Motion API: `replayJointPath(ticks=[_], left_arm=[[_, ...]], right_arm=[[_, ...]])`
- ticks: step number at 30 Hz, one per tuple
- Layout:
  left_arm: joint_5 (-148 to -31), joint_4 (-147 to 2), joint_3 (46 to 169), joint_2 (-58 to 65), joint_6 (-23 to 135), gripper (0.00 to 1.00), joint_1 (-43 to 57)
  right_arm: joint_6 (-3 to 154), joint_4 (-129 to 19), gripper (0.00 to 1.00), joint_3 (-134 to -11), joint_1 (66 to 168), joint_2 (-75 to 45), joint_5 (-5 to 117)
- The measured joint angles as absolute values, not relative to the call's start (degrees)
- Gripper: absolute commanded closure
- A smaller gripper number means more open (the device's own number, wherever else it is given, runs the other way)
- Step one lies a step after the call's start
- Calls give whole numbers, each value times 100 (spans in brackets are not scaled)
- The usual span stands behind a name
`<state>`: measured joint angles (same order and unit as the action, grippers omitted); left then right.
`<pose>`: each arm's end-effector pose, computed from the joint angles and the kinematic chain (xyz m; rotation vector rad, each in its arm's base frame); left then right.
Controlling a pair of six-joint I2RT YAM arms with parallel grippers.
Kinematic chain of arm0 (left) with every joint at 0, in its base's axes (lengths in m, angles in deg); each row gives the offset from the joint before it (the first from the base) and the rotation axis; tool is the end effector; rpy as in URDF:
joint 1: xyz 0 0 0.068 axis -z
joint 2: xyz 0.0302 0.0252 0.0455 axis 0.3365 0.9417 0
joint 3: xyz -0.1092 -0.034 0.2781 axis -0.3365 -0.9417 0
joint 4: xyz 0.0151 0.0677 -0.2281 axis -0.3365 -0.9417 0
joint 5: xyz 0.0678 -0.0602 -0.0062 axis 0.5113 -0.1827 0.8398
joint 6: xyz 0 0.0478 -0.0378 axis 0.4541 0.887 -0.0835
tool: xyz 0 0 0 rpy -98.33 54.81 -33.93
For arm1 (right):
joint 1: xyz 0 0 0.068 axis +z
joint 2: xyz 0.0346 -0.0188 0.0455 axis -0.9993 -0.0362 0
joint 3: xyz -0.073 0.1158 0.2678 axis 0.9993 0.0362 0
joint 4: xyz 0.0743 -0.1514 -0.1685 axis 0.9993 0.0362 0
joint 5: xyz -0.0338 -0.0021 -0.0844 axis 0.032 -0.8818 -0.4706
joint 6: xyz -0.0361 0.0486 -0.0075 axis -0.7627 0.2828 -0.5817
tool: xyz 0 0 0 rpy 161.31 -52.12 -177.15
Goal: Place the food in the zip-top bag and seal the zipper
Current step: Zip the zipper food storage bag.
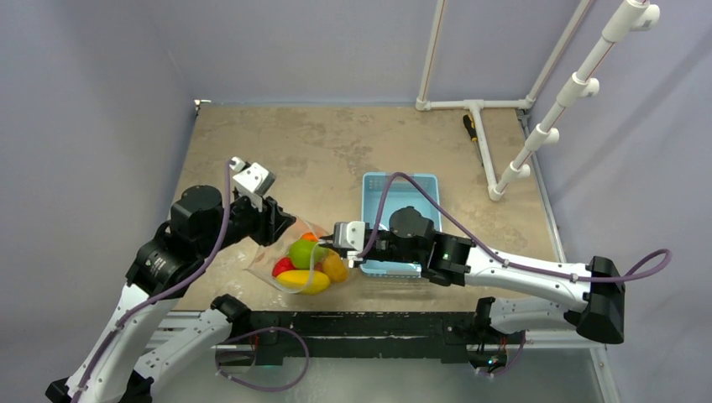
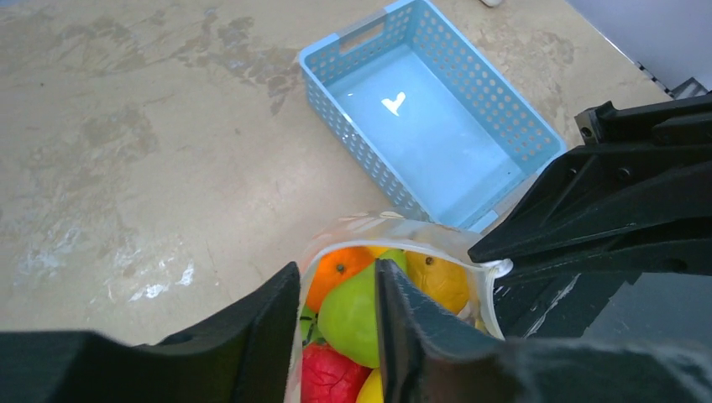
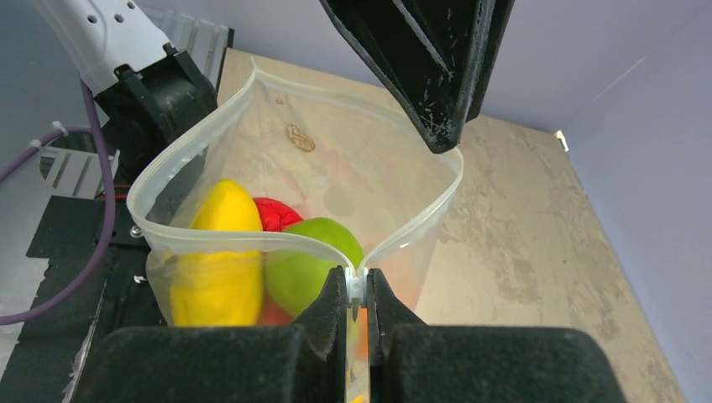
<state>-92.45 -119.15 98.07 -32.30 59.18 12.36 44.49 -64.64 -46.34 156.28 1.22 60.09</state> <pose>0.0663 -0.0519 0.3971 0.5409 1.9241 -0.6516 0.0810 0.2287 0.3665 -1.3489 1.0778 0.7419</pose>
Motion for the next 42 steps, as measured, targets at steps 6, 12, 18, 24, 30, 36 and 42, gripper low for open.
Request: replayJointPath(ticks=[6, 12, 18, 24, 30, 36, 42], left_arm=[[-9033, -12184, 9914, -3466, 5921, 33, 1236], [-9343, -12154, 10312, -3660, 5984, 26, 1236], [-9970, -11942, 10399, -3656, 6135, 25, 1236], [-10814, -11760, 10399, -3527, 6259, 25, 1236], [-11636, -11544, 10312, -3348, 6391, 25, 1236], [-12287, -11080, 9897, -3317, 6362, 24, 1236], [-12816, -10790, 9831, -3077, 6303, 24, 1236]], right_arm=[[4538, -6140, 100, -5010, 15628, -145, 5998], [4654, -5701, 100, -5458, 15628, -271, 6051], [4735, -5308, 100, -5727, 15628, -280, 6223], [4868, -4895, 100, -6011, 15628, -280, 6451], [4984, -4635, 100, -6123, 15628, -186, 6674], [5078, -4436, 100, -6158, 15628, 113, 6945], [5266, -4283, 100, -6337, 15628, 253, 6984]])
